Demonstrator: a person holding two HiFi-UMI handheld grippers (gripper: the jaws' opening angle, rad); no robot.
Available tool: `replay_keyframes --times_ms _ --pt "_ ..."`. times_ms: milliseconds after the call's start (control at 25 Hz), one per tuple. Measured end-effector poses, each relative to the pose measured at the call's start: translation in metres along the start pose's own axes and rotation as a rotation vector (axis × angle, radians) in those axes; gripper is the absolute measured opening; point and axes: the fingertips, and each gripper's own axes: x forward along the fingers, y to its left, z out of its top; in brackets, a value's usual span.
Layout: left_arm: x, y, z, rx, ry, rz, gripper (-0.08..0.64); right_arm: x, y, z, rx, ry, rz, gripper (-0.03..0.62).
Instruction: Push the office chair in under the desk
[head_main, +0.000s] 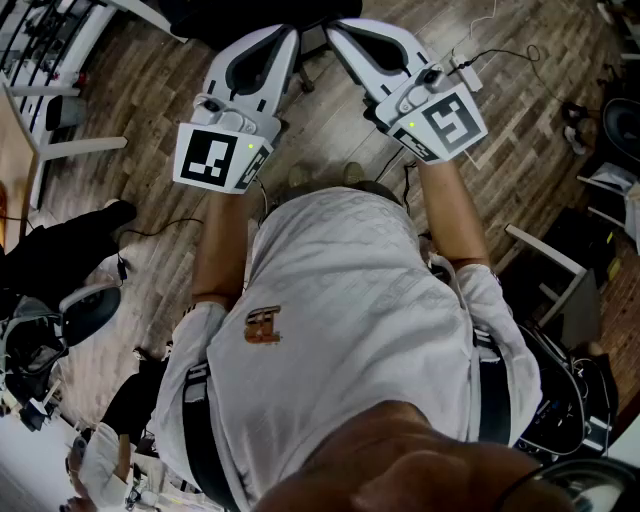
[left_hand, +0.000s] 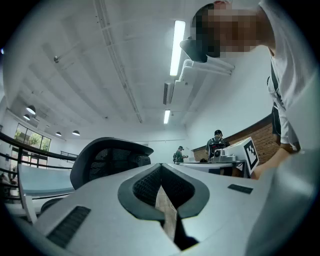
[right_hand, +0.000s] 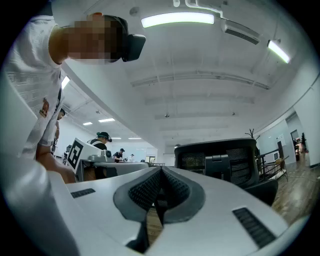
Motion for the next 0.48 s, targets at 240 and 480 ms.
replay_keyframes --times_ms 240,480 --pt "0.0026 -0.0048 -0.0021 0.003 0.003 0.003 0.018 -0.0052 -0.0019 -0.0014 -0.002 0.005 0.008 0.032" --pt "0.0028 -0.0028 -0.0023 0.0 -0.003 0.005 0.018 -0.0044 -0.0012 -0.0034 0.003 0.01 0.019 0.033"
